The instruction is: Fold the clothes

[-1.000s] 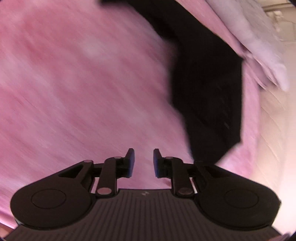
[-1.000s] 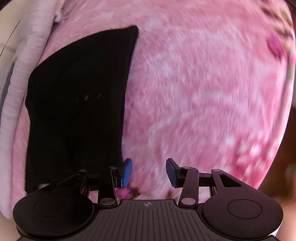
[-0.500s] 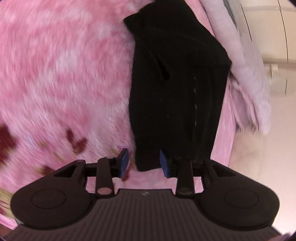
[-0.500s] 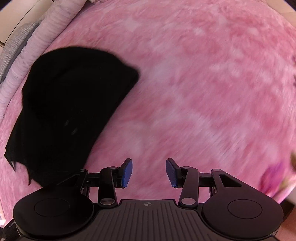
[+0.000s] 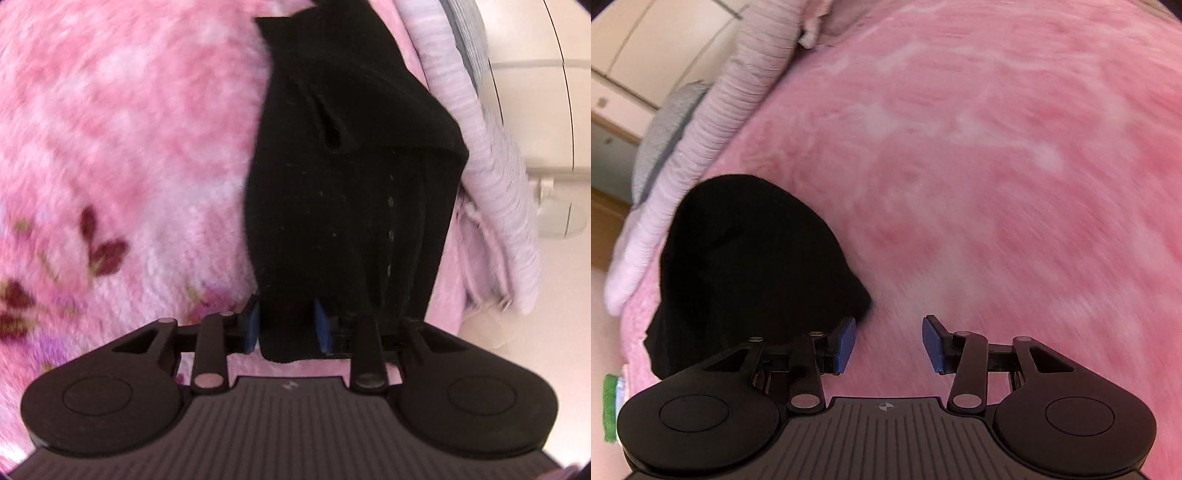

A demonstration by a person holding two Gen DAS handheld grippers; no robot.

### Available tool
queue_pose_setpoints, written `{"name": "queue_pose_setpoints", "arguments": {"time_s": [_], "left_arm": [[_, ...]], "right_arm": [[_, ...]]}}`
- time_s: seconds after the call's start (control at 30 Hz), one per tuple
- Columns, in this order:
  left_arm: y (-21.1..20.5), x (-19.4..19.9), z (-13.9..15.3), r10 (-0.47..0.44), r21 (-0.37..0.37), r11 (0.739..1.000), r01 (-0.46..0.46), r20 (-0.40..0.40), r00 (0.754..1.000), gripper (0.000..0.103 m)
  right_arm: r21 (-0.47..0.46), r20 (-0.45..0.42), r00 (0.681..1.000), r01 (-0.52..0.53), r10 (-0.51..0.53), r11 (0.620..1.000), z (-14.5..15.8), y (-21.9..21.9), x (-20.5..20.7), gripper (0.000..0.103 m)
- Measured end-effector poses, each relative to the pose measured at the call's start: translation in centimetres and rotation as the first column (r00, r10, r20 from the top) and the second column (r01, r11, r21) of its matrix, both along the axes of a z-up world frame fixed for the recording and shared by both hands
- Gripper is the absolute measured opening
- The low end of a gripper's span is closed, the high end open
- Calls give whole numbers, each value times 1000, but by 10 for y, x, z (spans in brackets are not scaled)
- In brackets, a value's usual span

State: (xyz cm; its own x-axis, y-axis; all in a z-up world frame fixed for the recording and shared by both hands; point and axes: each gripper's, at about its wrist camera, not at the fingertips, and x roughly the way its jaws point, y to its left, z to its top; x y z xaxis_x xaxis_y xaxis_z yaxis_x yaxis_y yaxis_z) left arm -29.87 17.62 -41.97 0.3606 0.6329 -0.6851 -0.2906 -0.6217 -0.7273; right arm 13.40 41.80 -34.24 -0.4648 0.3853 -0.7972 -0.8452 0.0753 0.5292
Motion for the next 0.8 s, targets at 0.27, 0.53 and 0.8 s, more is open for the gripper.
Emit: {"name": "queue_pose_setpoints", "arguments": {"time_s": [0.27, 0.53, 0.8], "left_arm": [[11, 6, 0, -8, 11, 1000, 9, -30, 1000, 13], [11, -51, 98, -95, 151, 981, 122, -174, 980, 9], [-47, -106, 128, -277, -38, 961, 275, -227, 934, 15]], "right_arm": [[-5, -77, 994, -76, 75, 997, -24, 41, -26, 44], [-84, -195, 981, -44, 27, 996, 13, 9, -31, 12], [-346, -273, 958, -14, -86, 938, 19, -111, -28, 14]]}}
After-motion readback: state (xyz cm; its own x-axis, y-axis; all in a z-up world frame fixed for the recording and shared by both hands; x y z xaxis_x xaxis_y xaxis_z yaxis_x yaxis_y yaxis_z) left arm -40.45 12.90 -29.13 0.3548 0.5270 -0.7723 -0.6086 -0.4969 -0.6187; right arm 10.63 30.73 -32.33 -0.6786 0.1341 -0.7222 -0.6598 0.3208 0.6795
